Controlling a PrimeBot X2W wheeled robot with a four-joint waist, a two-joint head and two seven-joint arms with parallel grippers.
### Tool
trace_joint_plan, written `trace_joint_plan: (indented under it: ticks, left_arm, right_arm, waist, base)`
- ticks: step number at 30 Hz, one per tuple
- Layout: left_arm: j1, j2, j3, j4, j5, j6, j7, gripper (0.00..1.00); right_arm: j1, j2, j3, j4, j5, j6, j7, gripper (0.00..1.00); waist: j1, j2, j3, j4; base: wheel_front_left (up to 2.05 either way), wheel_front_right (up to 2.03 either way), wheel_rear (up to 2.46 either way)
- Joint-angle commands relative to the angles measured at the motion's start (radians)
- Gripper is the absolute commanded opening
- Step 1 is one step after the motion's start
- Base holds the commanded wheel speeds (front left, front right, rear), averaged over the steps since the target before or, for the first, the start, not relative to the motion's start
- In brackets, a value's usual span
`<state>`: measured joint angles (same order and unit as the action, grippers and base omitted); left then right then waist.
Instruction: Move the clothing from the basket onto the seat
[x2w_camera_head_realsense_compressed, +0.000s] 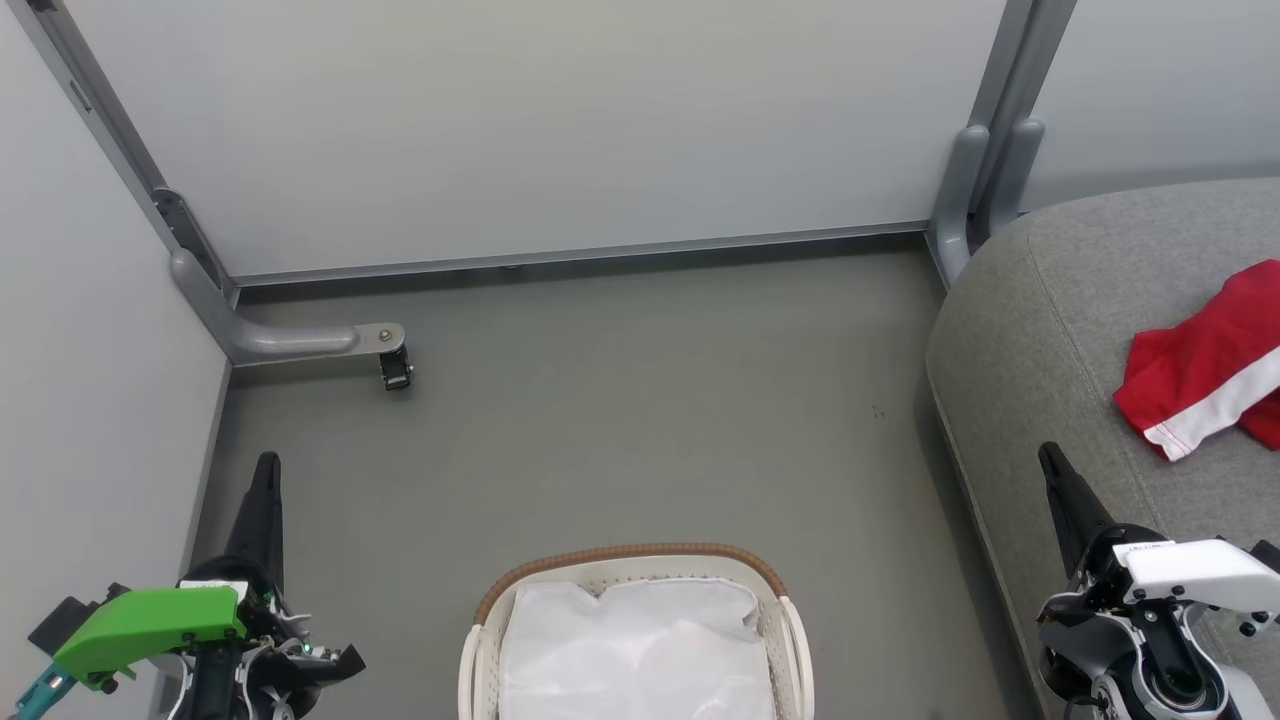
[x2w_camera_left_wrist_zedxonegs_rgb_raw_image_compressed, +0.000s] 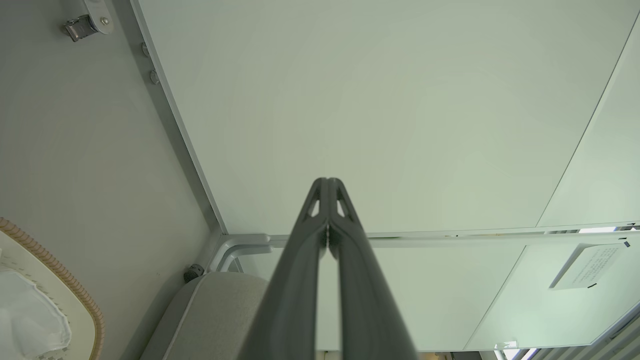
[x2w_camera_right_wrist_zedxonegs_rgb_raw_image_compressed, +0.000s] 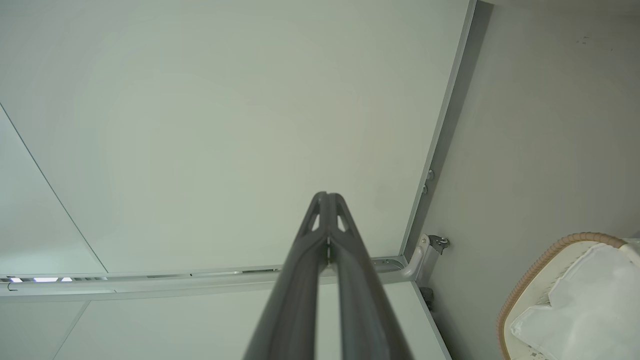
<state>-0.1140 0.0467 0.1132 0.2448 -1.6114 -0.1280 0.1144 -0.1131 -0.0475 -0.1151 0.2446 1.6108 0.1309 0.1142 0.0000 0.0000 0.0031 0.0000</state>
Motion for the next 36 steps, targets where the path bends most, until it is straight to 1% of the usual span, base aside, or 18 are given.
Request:
trace_joint_plan:
  ticks: [1, 36]
  left_arm:
    - [0.011, 0.007, 0.002, -0.002, -0.003, -0.005, 0.003, 0.0]
    - [0.011, 0.007, 0.002, -0.002, -0.003, -0.005, 0.003, 0.0]
  right_arm:
    - [0.012, -0.005, -0.002, -0.003, 0.004, 0.0, 0.003, 0.0]
    - [0.012, -0.005, -0.001, -0.003, 0.004, 0.0, 0.003, 0.0]
  waist:
    - [0.0, 0.0, 0.0, 0.0]
    - [0.0, 0.0, 0.0, 0.0]
  base:
    - [0.0, 0.0, 0.0]
    - [0.0, 0.0, 0.0]
